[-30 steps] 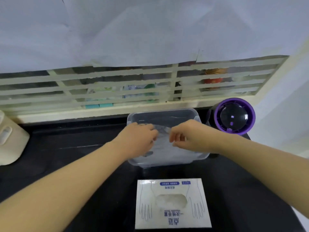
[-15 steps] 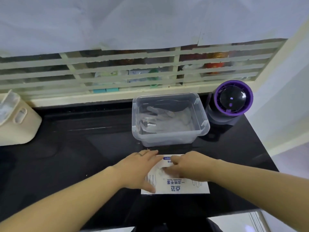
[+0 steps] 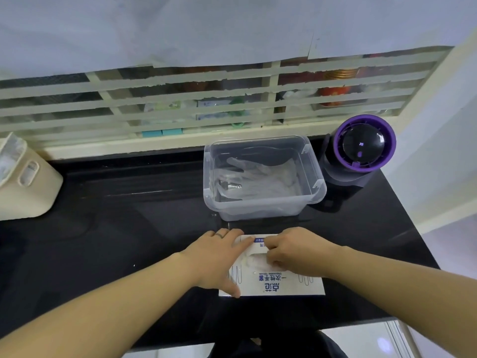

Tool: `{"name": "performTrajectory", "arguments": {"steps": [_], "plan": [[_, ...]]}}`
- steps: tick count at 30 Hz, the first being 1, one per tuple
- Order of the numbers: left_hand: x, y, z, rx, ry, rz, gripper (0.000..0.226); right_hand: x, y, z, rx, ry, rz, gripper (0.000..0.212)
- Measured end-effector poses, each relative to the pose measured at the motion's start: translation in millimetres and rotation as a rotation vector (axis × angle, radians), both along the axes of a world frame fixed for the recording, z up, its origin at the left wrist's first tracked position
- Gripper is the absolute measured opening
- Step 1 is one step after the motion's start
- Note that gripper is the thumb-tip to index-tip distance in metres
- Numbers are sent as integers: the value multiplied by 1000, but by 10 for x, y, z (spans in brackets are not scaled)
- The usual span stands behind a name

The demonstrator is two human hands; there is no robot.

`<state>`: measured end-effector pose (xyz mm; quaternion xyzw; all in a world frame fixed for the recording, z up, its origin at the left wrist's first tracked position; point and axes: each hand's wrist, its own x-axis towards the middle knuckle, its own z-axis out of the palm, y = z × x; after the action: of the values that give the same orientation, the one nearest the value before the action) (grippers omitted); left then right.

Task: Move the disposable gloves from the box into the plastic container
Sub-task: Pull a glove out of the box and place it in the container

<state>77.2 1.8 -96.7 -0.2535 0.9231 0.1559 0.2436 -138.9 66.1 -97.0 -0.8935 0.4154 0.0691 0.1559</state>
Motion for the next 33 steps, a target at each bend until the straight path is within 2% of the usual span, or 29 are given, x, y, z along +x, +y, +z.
{"name": "performTrajectory", "arguments": {"steps": [1,4,9,12,15,17,20,27,33], "plan": [[-2,2,-1,-4,-4,-2,111,-5,-7,19,8,12,-16,4],[-5,10,-9,-14,-17,-5,112,24,-35,181,55,70,17,15],[-14,13,-1,-29,-27,-13,112,110,-110,417,117,98,84,16],[-9,11,-2,-25,-22,-8,112,155,-128,484,146,111,28,16],[-10,8,-5,-23,-11,-7,110,152,-116,481,119,68,-85,34],[-8,9,-4,-22,-8,-3,109,218,-75,402,103,120,-90,42],[-12,14,-3,-18,-17,1,111,340,-40,218,37,184,-35,23],[-30,24,18,-56,-37,-30,112,49,-157,345,107,-72,-360,24],[-38,31,43,-43,-57,-20,113,-6,-150,679,177,-141,-294,18]]}}
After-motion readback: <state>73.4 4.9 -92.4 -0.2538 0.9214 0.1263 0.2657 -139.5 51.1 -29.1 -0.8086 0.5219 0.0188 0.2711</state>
